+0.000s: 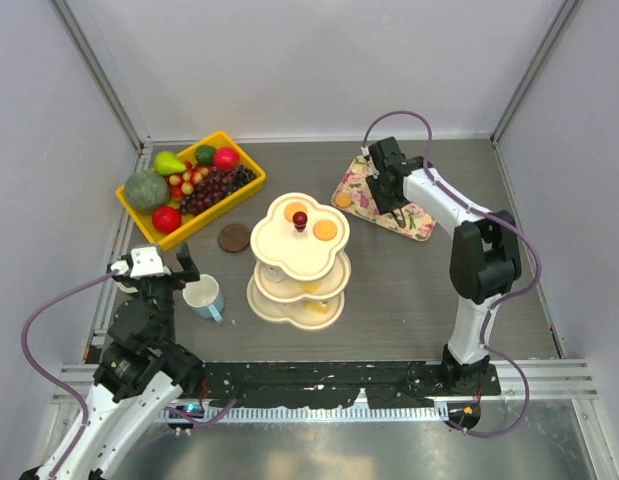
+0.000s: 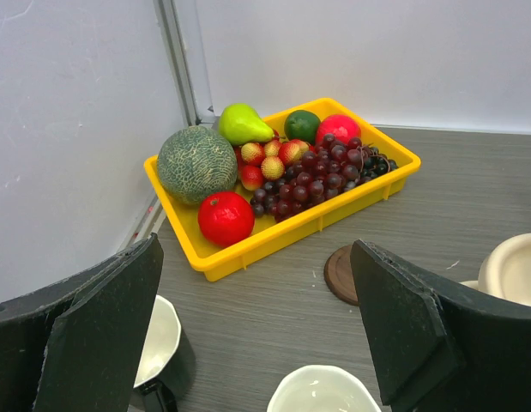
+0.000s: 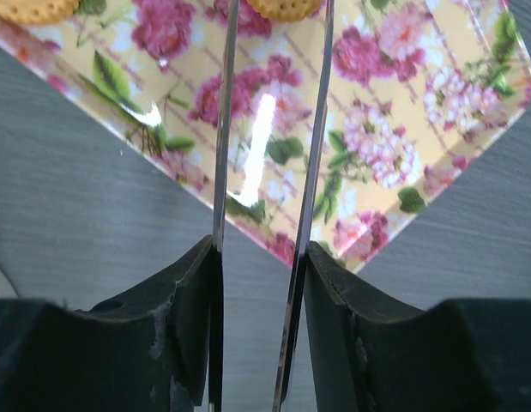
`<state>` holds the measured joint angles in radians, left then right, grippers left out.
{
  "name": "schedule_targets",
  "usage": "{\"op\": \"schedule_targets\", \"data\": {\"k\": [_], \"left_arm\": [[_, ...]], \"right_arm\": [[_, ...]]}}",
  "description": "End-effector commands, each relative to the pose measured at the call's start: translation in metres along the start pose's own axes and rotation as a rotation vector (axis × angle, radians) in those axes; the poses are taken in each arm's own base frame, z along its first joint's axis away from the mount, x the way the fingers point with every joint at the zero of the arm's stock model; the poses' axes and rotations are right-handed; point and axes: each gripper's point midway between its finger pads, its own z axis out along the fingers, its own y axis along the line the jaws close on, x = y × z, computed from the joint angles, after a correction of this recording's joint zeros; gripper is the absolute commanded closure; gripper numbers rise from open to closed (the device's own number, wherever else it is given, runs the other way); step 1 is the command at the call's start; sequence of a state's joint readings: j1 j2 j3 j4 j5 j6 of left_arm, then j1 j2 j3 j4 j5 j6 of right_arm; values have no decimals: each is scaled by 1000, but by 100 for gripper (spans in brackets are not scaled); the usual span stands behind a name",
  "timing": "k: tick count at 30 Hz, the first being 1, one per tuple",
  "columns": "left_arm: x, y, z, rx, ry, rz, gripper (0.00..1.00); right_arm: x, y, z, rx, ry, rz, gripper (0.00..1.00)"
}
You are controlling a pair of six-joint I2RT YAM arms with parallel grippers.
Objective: Serve the afternoon tea
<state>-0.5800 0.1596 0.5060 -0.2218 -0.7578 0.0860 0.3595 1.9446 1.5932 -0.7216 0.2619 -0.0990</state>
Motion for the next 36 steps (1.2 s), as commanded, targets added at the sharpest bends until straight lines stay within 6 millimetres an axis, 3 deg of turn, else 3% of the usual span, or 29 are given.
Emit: {"op": "schedule_targets", "data": {"k": [1, 4, 8, 14, 18, 21, 25, 31, 36], "left_arm": [[-12, 1, 0, 0, -33, -37, 1], [-12, 0, 0, 3, -35, -39, 1], [-12, 1, 0, 0, -33, -36, 1], [-12, 2, 0, -6, -33, -37, 1], [-11, 2, 0, -4, -32, -38, 1], [-12, 2, 0, -4, -33, -39, 1], [-11, 2, 0, -6, -32, -38, 1], [-11, 1, 0, -2, -30, -35, 1], [-10, 1, 1, -5, -26, -30, 1]], "right_arm": [[-17, -28, -69, 58, -140, 59, 56], [-18, -35, -96, 69, -185, 71, 56], [-27, -43, -148, 81, -289, 81, 56], [-34, -35, -217, 52, -427, 47, 57], [-36, -13, -266, -20, -551, -55, 56], [-36, 20, -299, -145, -644, -144, 56], [-28, 48, -346, -295, -774, -243, 57], [-3, 96, -383, -537, -848, -432, 57], [12, 121, -399, -645, -857, -531, 57]]}}
